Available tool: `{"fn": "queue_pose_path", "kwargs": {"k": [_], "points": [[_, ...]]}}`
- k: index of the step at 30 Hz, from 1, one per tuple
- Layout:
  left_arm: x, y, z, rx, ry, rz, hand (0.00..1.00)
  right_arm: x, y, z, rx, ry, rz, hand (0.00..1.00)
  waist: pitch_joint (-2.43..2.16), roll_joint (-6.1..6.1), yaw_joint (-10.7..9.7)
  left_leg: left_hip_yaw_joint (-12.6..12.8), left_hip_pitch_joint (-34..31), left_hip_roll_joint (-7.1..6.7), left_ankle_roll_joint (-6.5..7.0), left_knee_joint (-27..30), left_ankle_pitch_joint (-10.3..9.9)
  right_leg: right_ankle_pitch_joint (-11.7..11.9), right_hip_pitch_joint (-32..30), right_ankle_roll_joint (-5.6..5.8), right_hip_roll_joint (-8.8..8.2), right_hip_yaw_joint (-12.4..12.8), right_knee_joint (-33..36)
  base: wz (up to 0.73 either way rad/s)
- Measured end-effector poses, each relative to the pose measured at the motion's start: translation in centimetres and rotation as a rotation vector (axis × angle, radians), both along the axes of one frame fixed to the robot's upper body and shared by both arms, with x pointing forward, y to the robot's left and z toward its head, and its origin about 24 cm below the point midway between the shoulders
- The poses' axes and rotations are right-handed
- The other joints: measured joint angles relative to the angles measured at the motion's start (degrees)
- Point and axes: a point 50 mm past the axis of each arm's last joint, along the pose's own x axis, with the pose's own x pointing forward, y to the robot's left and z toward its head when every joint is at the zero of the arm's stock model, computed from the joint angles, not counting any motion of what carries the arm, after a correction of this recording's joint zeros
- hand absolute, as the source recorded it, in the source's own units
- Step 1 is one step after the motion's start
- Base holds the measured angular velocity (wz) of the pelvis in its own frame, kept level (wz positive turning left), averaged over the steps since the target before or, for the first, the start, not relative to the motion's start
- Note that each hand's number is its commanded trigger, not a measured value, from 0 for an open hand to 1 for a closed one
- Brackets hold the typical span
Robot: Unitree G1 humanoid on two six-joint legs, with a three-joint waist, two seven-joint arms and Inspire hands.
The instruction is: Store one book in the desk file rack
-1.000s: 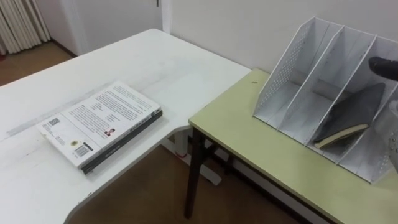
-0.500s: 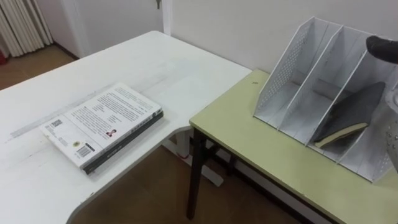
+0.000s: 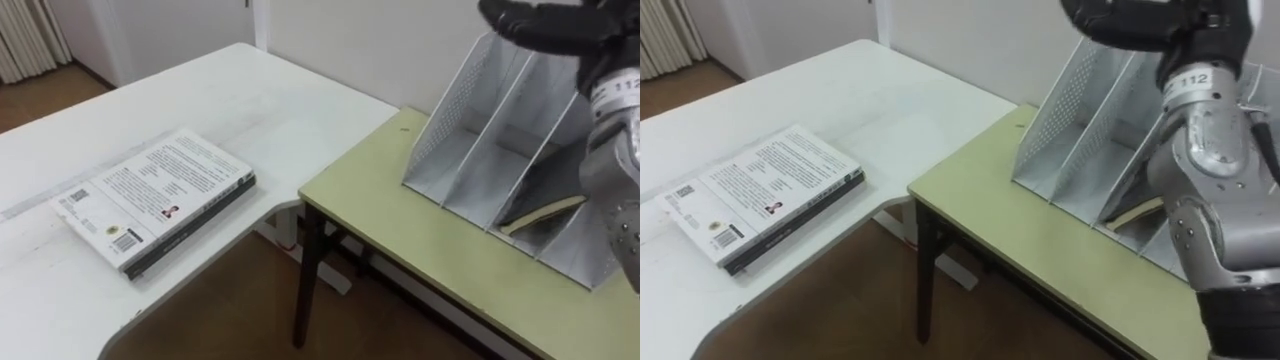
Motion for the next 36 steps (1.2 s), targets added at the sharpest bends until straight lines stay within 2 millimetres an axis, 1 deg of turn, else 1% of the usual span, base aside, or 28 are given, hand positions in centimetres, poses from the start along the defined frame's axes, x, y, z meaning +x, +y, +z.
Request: {"fn": "queue_pose_path", "kwargs": {"k": [1,2,5,6,8,9,10,11,12,13,14,15,16,17,19,20,21,23,24,26,27,28,29,30,32,34,35,36], "points": [[0.0,0.0,0.0,-0.003,-0.001,0.001,0.00,-0.3,0.9,-0.5,-0.005,0.017,0.112,0.00,0.00,0.00,0.12,0.01,0.02,0.04,0.00,-0.03,0.00,0.00,0.02,0.00,0.00,-0.04,0.02,0.00],[0.0,0.0,0.0,-0.005,-0.002,0.003,0.00,-0.5,1.4,-0.7,-0.016,0.025,0.164,0.00,0.00,0.00,0.14,0.01,0.01,0.06,0.00,-0.05,0.00,0.00,0.02,-0.01,0.01,-0.07,0.02,0.00],[0.2,0.0,0.0,-0.018,-0.005,0.003,0.00,-1.2,3.8,-2.4,-0.108,0.079,0.433,0.00,0.03,0.07,0.40,0.09,0.11,0.16,-0.03,-0.01,0.00,0.05,0.10,-0.09,0.06,-0.08,0.09,0.01],[0.2,0.0,0.0,-0.020,-0.005,0.002,0.00,-1.4,4.2,-2.8,-0.128,0.089,0.474,0.00,0.02,0.04,0.67,0.09,0.11,0.17,-0.04,-0.03,0.01,0.06,0.09,-0.10,0.05,-0.12,0.12,0.00],[0.6,0.1,0.1,-0.023,-0.006,-0.006,0.00,-2.2,6.4,-3.9,-0.250,0.124,0.633,0.00,0.07,-0.13,0.81,0.25,0.07,0.21,-0.08,-0.08,0.03,0.08,-0.09,-0.15,0.11,0.03,0.29,-0.02],[0.5,0.3,0.1,-0.024,-0.001,-0.007,0.00,-2.5,7.0,-4.2,-0.286,0.130,0.679,0.00,0.06,-0.26,0.86,0.28,0.09,0.22,-0.10,-0.06,0.04,0.10,-0.08,-0.17,0.12,0.03,0.30,0.00],[0.4,0.6,0.1,-0.023,0.015,-0.012,0.00,-3.1,8.0,-5.0,-0.329,0.154,0.766,0.00,0.09,-0.43,1.09,0.42,0.17,0.28,-0.15,-0.04,0.07,0.12,-0.01,-0.22,0.18,0.04,0.27,0.00],[1.0,0.9,0.3,-0.017,0.011,-0.036,0.00,-3.7,8.7,-6.4,-0.376,0.195,0.839,0.00,-0.14,-1.06,1.68,0.47,0.16,0.32,-0.21,-0.01,0.10,0.16,0.01,-0.28,0.21,0.03,0.23,0.00],[1.1,1.0,0.4,-0.013,0.012,-0.046,0.00,-4.1,8.9,-7.1,-0.400,0.220,0.867,0.00,-0.18,-1.41,2.13,0.47,0.15,0.33,-0.24,-0.01,0.12,0.16,0.02,-0.31,0.22,0.03,0.23,0.00],[1.6,1.1,0.4,-0.008,0.010,-0.060,0.00,-4.8,9.3,-8.7,-0.445,0.279,0.932,0.00,-0.07,-1.98,2.79,0.45,0.03,0.34,-0.24,-0.01,0.12,0.20,0.03,-0.36,0.22,0.02,0.18,0.00],[1.9,1.1,0.5,-0.007,0.002,-0.064,0.00,-5.1,9.4,-9.5,-0.467,0.309,0.960,0.00,0.08,-2.22,3.21,0.45,-0.07,0.31,-0.24,-0.01,0.12,0.22,0.03,-0.35,0.20,0.02,0.19,0.00],[2.3,1.0,0.5,-0.008,-0.003,-0.069,0.00,-5.9,9.4,-11.2,-0.507,0.374,1.007,0.00,0.24,-2.52,3.98,0.29,-0.18,0.26,-0.23,-0.06,0.11,0.29,0.00,-0.25,0.15,0.01,0.17,0.00],[2.4,1.0,0.5,-0.010,0.002,-0.074,0.00,-6.5,9.2,-13.1,-0.559,0.454,1.039,0.00,0.30,-2.59,4.56,0.22,-0.16,0.19,-0.14,-0.08,0.05,0.37,0.10,-0.13,0.08,-0.02,0.08,0.00],[2.5,0.9,0.5,-0.011,0.007,-0.080,0.00,-6.8,8.9,-14.1,-0.584,0.501,1.046,0.00,0.30,-2.57,4.99,0.22,-0.10,0.15,-0.07,-0.07,0.01,0.41,0.21,-0.07,0.07,0.01,0.03,0.04],[2.7,0.7,0.5,-0.019,0.006,-0.087,0.00,-8.1,6.9,-18.6,-0.654,0.735,1.039,0.00,0.49,-2.27,6.13,0.17,-0.07,0.02,0.08,-0.07,-0.06,0.50,0.32,0.08,-0.12,-0.10,0.08,0.00],[2.6,0.5,0.4,-0.026,0.010,-0.075,0.00,-8.9,5.9,-20.3,-0.692,0.838,1.025,0.00,0.75,-1.87,6.49,0.21,-0.07,-0.03,0.14,-0.10,-0.04,0.55,0.27,0.16,-0.15,-0.03,0.10,-0.03],[2.7,0.4,0.3,-0.031,0.012,-0.065,0.00,-9.3,5.3,-21.3,-0.699,0.889,1.014,0.00,0.87,-1.66,6.69,0.24,-0.08,-0.05,0.15,-0.13,-0.04,0.55,0.24,0.17,-0.17,-0.02,0.12,-0.07],[2.7,0.0,0.2,-0.039,0.015,-0.047,0.00,-11.5,3.6,-24.1,-0.736,1.051,0.978,0.00,1.00,-0.77,6.77,0.22,-0.18,-0.08,0.18,-0.40,-0.04,0.55,-0.01,0.18,-0.14,-0.04,0.05,-0.02],[2.6,-0.1,0.1,-0.037,0.017,-0.047,0.00,-12.1,3.4,-24.7,-0.736,1.082,0.976,0.00,1.00,-0.50,6.64,0.19,-0.24,-0.08,0.18,-0.47,-0.04,0.55,-0.06,0.18,-0.15,-0.08,0.02,0.00],[2.5,-0.6,-0.1,-0.030,0.019,-0.039,0.00,-13.7,2.0,-27.4,-0.774,1.235,0.924,0.00,0.39,0.37,6.24,0.22,-0.19,-0.30,0.19,-1.00,-0.01,0.51,-0.23,0.18,-0.13,-0.10,-0.14,0.00],[2.5,-0.7,-0.1,-0.032,0.020,-0.036,0.00,-14.0,1.6,-27.9,-0.785,1.268,0.900,0.00,0.29,0.69,6.02,0.27,-0.12,-0.51,0.22,-0.90,0.03,0.51,-0.20,0.18,-0.14,-0.17,-0.19,0.00],[2.0,-0.9,-0.3,-0.031,0.033,-0.028,0.00,-14.7,0.7,-29.0,-0.776,1.330,0.843,0.00,0.01,1.20,5.38,0.26,0.03,-0.60,0.25,-0.79,0.09,0.51,-0.01,0.19,-0.23,-0.38,-0.37,0.04],[1.5,-1.0,-0.4,-0.025,0.048,-0.018,0.00,-15.6,-0.1,-30.2,-0.756,1.390,0.780,0.00,-0.49,1.50,5.24,0.29,0.10,-0.61,0.25,-0.71,0.10,0.50,0.28,0.22,-0.22,-0.34,-0.83,0.05],[1.4,-1.1,-0.5,-0.021,0.051,-0.010,0.00,-16.0,-0.4,-30.8,-0.745,1.420,0.747,0.00,-0.63,1.48,5.21,0.28,0.18,-0.60,0.25,-0.63,0.10,0.50,0.36,0.22,-0.22,-0.21,-0.91,0.05],[0.8,-1.0,-0.6,-0.003,0.052,0.021,0.00,-18.2,-1.8,-32.7,-0.690,1.519,0.635,0.00,-0.52,1.45,4.16,-0.20,0.75,-0.60,0.25,-0.51,0.10,0.44,1.29,0.28,-0.28,-0.65,-1.23,0.11],[0.3,-1.0,-0.7,-0.004,0.054,0.063,0.00,-19.4,-3.1,-33.4,-0.642,1.570,0.529,0.00,-0.31,1.77,3.77,-0.13,1.11,-0.74,0.25,-0.56,0.09,0.39,2.23,0.37,-0.31,-0.76,-1.92,0.05],[0.3,-1.1,-0.7,-0.005,0.055,0.072,0.00,-19.8,-3.5,-33.7,-0.633,1.584,0.495,0.00,-0.26,1.61,3.65,-0.14,1.20,-0.76,0.25,-0.54,0.09,0.37,2.21,0.42,-0.32,-0.69,-1.95,0.00],[0.2,-1.2,-0.7,0.000,0.053,0.093,0.00,-20.9,-4.0,-34.3,-0.585,1.620,0.417,0.00,-0.25,1.65,3.50,-0.19,1.50,-0.76,0.25,-0.57,0.09,0.34,2.33,0.46,-0.33,-0.68,-1.95,0.00]]}}
